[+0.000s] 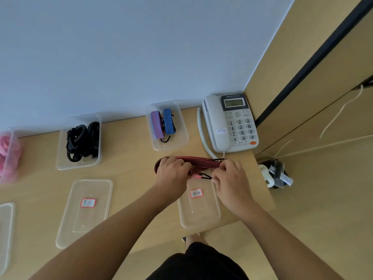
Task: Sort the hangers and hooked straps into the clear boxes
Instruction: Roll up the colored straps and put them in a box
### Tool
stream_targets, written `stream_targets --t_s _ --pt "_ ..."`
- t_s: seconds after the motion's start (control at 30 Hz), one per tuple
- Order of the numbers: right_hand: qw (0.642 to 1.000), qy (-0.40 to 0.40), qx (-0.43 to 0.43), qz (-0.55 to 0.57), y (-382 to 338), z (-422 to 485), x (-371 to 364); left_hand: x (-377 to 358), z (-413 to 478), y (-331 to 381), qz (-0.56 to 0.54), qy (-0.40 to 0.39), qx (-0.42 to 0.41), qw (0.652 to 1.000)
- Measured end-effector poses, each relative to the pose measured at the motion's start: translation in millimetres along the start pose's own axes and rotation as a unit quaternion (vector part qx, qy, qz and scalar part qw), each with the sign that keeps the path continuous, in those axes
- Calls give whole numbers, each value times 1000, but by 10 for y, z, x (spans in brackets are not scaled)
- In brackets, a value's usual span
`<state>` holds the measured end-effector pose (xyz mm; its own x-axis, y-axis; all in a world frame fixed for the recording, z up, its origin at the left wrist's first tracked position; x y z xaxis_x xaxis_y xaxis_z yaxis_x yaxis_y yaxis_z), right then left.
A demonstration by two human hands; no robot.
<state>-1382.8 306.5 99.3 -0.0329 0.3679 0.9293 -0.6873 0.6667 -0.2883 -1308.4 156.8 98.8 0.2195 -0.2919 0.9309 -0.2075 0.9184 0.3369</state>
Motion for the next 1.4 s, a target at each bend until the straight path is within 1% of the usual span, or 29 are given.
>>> stream_targets --t_s 0.1,0.17,0.3,0.4,0.47,0.53,0.63,0.7,0.83,0.9,0.97,1.03,1.07,1.1,1.17,1.2,1.23,1.3,1.37,1.4 --pt "999 35 -12 35 31 -55 95 11 12 46 -51 -8 7 999" --pt "996 60 -26 60 62 -88 204 133 16 134 -84 8 6 996" --pt "986 124 -51 100 103 -161 599 553 20 459 -113 63 -41 991" --pt "973 196 -51 114 63 -217 1094 977 32 760 -129 105 -74 983" --pt "958 242 -50 144 22 -264 1458 1266 19 943 -153 135 -79 976" --pt "934 269 -78 220 -8 -320 1797 1555 -45 1092 -178 169 -67 967" --pt "879 259 -140 376 -35 -397 2217 1945 -214 1303 -224 195 -41 954" --pt "847 265 -150 436 -102 -432 2526 2196 -337 1445 -268 203 -26 941" --pt "792 308 -108 515 -337 -468 3211 2642 -545 1744 -360 205 -1 910" --pt "764 311 -89 558 -445 -471 3503 2840 -649 1916 -419 189 -1 888" --pt "739 297 -75 600 -548 -463 3761 2988 -758 2075 -498 151 6 854" --pt "722 273 -50 634 -670 -466 3994 3103 -857 2228 -570 114 7 814" --pt "719 261 -34 644 -736 -472 4097 3145 -894 2284 -589 107 9 801" --pt "720 251 -16 647 -797 -478 4188 3198 -919 2335 -578 116 3 808" --pt "732 238 22 638 -900 -485 4345 3314 -961 2407 -496 164 -9 853" --pt "738 236 41 630 -936 -487 4417 3351 -975 2441 -459 180 -7 870" --pt "743 235 57 624 -958 -485 4490 3366 -970 2479 -443 181 -7 878" --pt "749 233 79 616 -962 -479 4626 3343 -949 2593 -466 147 -7 872" --pt "752 233 88 611 -906 -478 4756 3315 -942 2752 -508 109 2 855" --pt "751 232 91 611 -866 -480 4815 3315 -929 2825 -507 111 7 855"
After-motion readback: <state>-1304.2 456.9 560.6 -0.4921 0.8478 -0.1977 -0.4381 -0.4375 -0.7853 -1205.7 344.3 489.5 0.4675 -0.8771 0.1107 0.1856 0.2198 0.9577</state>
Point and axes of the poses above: each hand's wrist, its own z-axis towards the middle knuckle, its own x-axis out of the back of the hand, y = z × x, the point moved 7 cm from there along z, towards the middle knuckle, and after that the axes turned 8 degrees about y, right-handed, at the moved point
